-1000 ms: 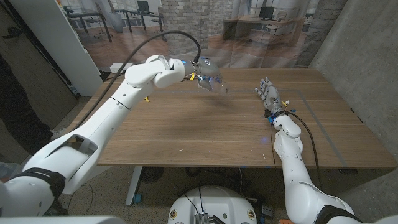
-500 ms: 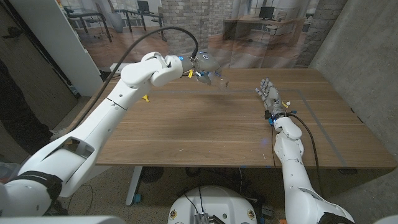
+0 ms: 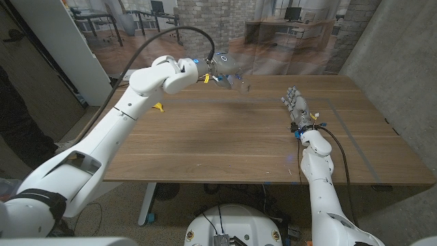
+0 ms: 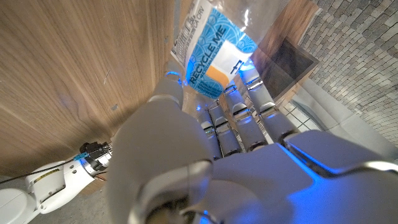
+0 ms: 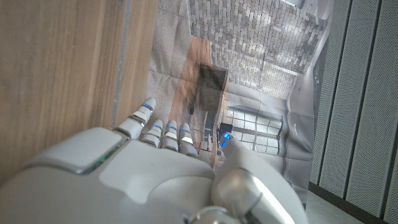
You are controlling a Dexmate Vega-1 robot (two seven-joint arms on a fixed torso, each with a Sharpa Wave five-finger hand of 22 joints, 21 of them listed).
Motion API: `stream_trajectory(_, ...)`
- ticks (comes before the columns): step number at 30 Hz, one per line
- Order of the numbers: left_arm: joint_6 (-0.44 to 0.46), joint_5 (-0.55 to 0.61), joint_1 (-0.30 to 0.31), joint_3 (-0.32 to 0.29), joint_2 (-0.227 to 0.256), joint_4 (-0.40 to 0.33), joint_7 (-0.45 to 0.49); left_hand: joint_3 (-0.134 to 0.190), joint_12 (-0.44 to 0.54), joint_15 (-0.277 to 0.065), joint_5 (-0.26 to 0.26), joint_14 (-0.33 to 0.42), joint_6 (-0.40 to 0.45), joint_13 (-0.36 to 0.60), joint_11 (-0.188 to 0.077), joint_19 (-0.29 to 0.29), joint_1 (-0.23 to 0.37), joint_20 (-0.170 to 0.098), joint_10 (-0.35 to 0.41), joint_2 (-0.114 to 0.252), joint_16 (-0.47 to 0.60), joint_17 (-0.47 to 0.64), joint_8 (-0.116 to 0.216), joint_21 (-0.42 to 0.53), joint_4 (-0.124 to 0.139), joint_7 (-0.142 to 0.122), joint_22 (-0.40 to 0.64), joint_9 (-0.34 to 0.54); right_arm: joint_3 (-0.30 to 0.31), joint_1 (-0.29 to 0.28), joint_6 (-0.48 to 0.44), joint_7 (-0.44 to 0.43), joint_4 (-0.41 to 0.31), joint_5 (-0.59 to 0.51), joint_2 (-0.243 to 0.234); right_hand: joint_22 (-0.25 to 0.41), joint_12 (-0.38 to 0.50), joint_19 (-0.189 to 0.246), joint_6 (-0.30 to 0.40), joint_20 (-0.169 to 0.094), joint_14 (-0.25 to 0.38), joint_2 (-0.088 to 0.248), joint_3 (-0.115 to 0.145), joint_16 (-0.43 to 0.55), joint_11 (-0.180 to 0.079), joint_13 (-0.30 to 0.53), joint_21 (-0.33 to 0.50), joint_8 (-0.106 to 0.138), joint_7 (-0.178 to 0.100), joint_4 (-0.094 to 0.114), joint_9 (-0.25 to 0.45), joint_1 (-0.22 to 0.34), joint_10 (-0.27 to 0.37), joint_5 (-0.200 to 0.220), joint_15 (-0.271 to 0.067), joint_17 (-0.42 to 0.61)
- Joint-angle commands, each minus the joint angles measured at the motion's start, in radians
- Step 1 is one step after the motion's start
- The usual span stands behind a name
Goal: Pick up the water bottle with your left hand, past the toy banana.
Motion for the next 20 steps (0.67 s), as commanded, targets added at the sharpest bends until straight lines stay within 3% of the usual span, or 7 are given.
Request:
stream_trajectory(1, -0.020, -0.006, -0.006, -0.006, 0.010, 0.030, 0.054, 0.064, 0.003, -0.146, 0.003, 0.012, 0.019, 0.007, -0.016, -0.007, 0.062, -0.023, 0.029, 0.056, -0.001, 0.008, 0.005, 0.006, 0.056, -0.018, 0.001, 0.002, -0.024, -0.038, -0.008, -0.027, -0.082, -0.032, 0.002, 0.004, 0.008, 0.008, 0.005, 0.002, 0.000, -0.005, 0.002, 0.005, 0.002, 0.004, 0.007, 0.006, 0.002, -0.002, 0.003, -0.005, 0.005, 0.004, 0.003, 0.002)
stream_trajectory(20, -0.052, -0.014, 0.009, -0.019, 0.040, 0.079, 0.148, 0.073, -0.002, -0.147, 0.002, 0.018, 0.022, 0.015, -0.023, -0.015, 0.060, -0.023, 0.031, 0.053, -0.007, 0.016, 0.005, 0.018, 0.056, -0.018, 0.000, 0.004, -0.079, -0.175, -0.033, -0.100, -0.254, -0.084, 0.052, 0.003, 0.008, 0.008, 0.006, 0.003, 0.001, -0.006, 0.003, 0.006, 0.002, 0.004, 0.007, 0.006, 0.001, -0.004, 0.003, -0.005, 0.006, 0.004, 0.004, 0.002)
